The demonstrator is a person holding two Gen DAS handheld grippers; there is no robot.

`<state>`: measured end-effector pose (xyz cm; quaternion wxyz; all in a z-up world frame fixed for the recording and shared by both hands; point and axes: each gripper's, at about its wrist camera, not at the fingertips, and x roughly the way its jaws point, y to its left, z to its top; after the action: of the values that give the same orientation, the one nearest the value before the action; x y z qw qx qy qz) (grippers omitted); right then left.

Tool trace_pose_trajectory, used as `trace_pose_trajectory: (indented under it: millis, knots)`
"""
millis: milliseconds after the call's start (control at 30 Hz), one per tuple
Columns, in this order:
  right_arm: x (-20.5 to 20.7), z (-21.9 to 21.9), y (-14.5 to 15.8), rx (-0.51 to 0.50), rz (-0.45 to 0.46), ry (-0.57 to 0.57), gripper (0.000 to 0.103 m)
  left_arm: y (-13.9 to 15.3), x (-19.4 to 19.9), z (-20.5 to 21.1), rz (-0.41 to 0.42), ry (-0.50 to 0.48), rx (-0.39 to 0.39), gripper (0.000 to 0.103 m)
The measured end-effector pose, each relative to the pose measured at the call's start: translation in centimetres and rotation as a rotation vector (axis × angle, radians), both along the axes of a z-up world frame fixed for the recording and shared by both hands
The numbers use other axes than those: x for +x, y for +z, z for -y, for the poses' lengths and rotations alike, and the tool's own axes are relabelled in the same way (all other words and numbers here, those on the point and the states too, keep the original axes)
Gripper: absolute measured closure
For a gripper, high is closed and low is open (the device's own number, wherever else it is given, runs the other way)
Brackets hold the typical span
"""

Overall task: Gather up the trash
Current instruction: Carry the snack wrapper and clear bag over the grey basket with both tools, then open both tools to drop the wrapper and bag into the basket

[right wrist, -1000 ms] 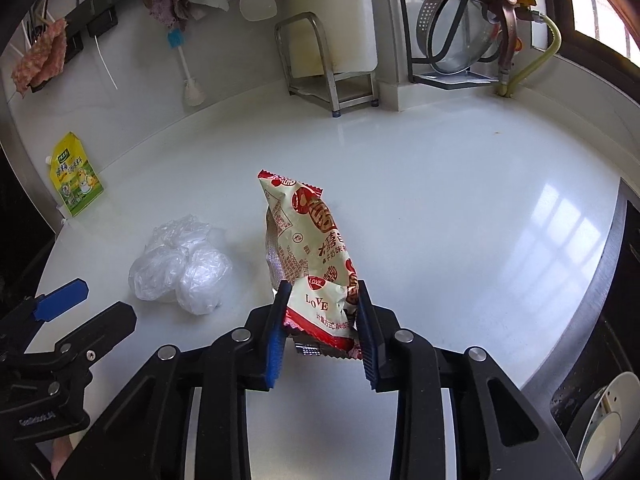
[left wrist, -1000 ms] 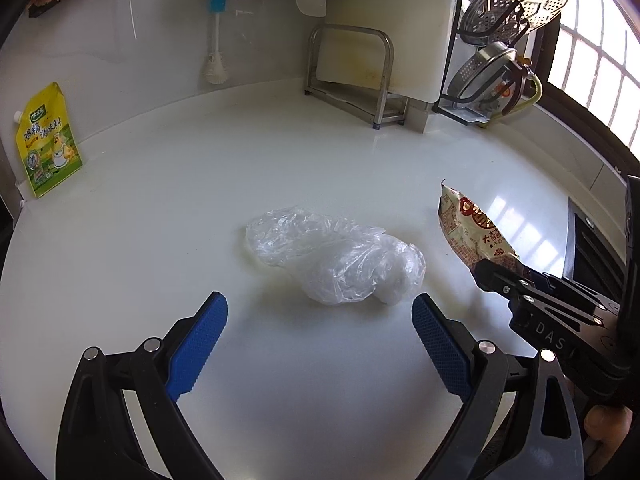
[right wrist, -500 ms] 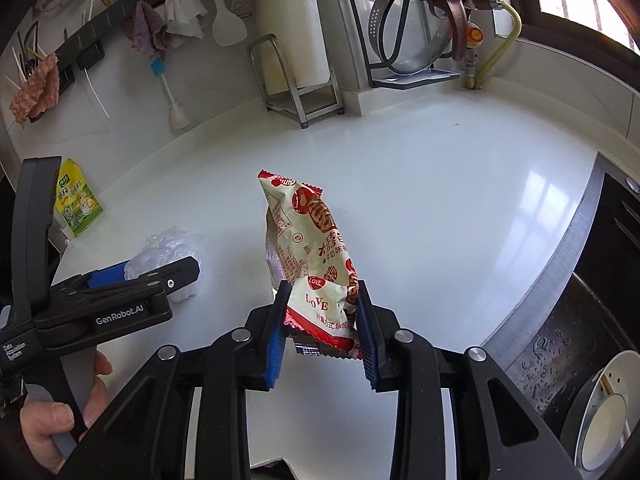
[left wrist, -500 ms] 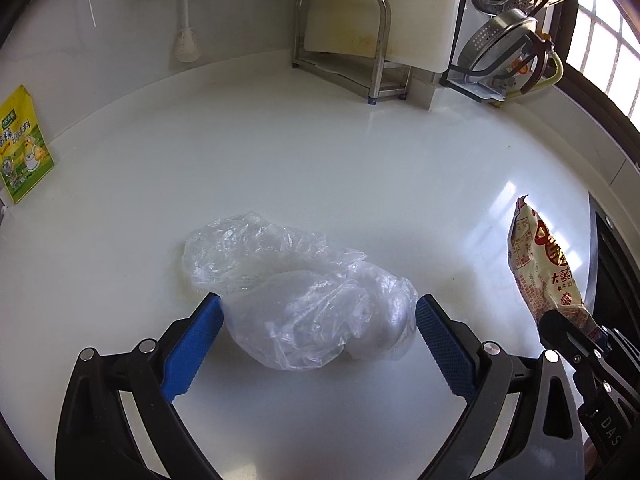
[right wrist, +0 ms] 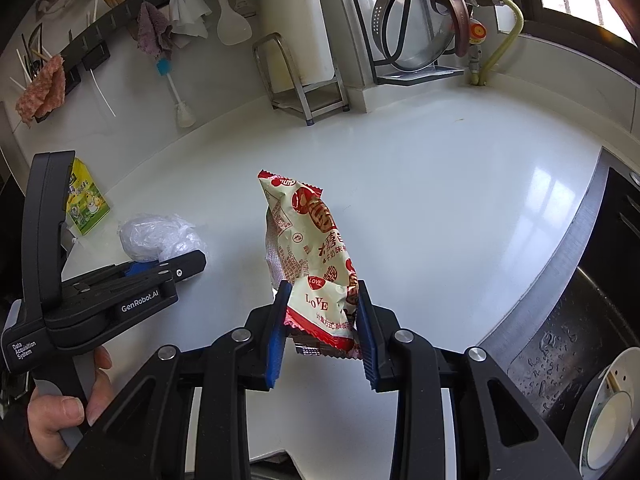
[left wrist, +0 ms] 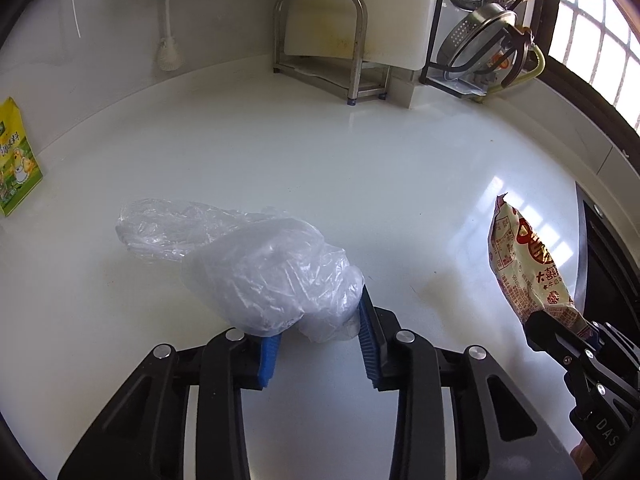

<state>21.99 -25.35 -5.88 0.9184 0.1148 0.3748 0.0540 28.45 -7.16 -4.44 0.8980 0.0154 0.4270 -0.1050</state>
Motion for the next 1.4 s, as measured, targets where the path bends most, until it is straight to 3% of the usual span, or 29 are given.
trace_pose_trajectory:
  millis: [400, 800, 1100, 1400]
  knots:
    - [-4.5, -0.9, 0.5, 0.015, 0.011, -0.006, 0.073, 2.5, -7.2, -1.0, 0.100, -0.031, 0.007, 0.069]
    - [-15.3, -1.8, 1.1, 0.039, 0.033, -0.051, 0.073, 4.6, -17.4, -2.0, 0.153, -0.055, -0.003, 0.069]
    - [-23.4, -3.0, -0.2, 0.017, 0.032, -0.078, 0.073, 2.6, -24.8, -2.1, 0.151, -0.070, 0.027, 0.069]
    - [-28.1, -2.7, -3.0, 0.001, -0.022, -0.085, 0.073, -0.5, -29.7, -0.6, 0.098, -0.130, 0.062, 0.069]
